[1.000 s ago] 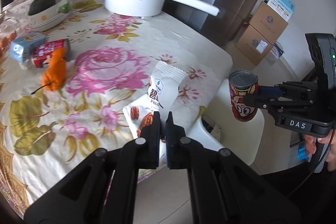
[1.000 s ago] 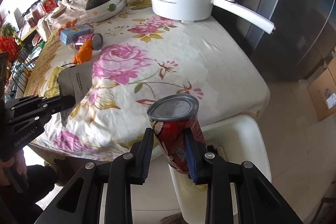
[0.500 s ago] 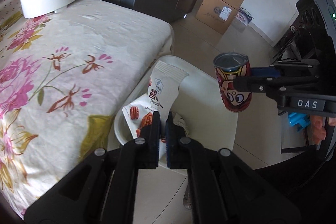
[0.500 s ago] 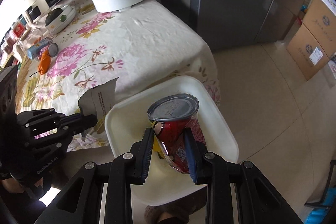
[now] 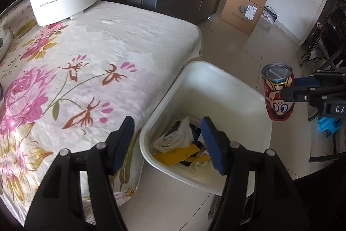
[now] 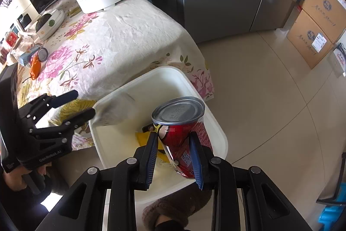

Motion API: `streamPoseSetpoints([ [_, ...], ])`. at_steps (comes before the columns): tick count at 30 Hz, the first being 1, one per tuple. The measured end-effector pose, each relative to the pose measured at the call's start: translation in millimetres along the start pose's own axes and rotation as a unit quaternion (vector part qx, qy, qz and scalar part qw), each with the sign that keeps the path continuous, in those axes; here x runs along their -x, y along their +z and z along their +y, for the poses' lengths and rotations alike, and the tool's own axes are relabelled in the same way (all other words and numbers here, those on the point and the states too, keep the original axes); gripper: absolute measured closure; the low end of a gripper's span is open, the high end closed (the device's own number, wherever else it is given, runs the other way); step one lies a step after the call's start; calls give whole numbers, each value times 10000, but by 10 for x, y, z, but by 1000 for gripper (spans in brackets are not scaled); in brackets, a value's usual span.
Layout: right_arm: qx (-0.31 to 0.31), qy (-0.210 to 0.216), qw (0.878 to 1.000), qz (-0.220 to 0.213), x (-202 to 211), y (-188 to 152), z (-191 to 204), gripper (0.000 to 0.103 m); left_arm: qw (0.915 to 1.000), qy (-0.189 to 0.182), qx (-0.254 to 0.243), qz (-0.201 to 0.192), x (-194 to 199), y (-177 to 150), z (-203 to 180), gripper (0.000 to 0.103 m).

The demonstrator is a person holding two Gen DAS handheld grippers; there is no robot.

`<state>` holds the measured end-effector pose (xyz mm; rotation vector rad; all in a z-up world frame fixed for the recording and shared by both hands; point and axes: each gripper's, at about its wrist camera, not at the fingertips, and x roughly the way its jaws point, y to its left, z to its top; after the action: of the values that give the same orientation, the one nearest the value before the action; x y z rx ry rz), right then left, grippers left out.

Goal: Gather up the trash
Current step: 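Carry the wrapper and red can over the white bin and open both tools, then move both open tools from the bin back over the table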

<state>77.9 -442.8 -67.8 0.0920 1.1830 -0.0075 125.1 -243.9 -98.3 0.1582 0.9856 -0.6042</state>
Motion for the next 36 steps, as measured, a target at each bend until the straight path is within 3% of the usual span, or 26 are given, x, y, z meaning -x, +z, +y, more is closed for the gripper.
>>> streamPoseSetpoints([
  [13,49,27,10000,33,-44,61,199,72,9993,294,237,4,229,-104,291,31],
  [15,7,7,10000,28,-44,85,239,57,9989,359,295,-11,280,-127,354,30],
  [16,-18,19,10000,-27,-25,98,263,45,9987,396,331,-16,311,-139,397,30],
  [17,-13,50,10000,-65,-15,109,282,41,9984,432,369,-20,341,-150,442,30],
  [32,313,303,9989,-169,19,308,924,33,9914,929,916,-79,814,-441,1100,29],
  [36,457,323,9982,-212,16,372,1147,32,9873,1093,1151,-39,948,-566,1343,17],
])
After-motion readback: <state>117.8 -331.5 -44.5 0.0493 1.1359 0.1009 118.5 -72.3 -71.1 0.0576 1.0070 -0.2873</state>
